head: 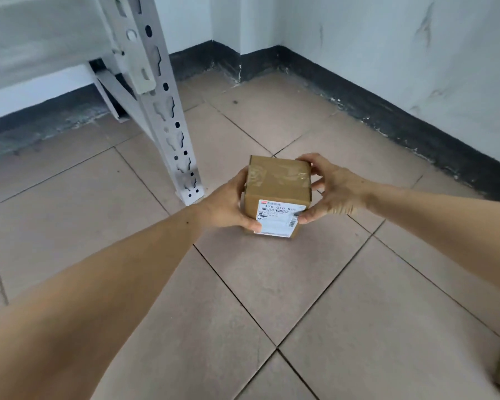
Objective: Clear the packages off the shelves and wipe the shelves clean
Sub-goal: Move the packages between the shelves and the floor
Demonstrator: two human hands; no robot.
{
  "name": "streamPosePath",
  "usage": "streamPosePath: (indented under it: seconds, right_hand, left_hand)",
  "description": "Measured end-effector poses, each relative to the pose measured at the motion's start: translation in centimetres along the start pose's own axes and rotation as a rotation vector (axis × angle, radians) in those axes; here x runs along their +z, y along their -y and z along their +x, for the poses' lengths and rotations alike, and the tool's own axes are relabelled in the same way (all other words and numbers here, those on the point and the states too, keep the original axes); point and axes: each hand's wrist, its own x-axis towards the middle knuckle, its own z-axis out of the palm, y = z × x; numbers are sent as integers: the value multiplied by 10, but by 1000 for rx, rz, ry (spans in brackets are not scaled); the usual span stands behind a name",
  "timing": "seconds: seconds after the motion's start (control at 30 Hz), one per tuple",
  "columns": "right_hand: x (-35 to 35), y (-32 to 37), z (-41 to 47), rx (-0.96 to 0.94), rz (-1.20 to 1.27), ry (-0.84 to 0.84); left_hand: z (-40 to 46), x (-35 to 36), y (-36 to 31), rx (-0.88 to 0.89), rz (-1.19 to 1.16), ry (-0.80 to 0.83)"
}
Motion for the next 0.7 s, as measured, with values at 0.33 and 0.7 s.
streamPosePath:
  seconds: [0.33,0.7]
  right_hand:
    - [-11,55,-39,-69,165,89]
    - [-39,194,-101,-342,175,150]
  left_hand:
    - [-62,-40,-33,64,13,28]
    - [-201,-129,-104,95,109,-149]
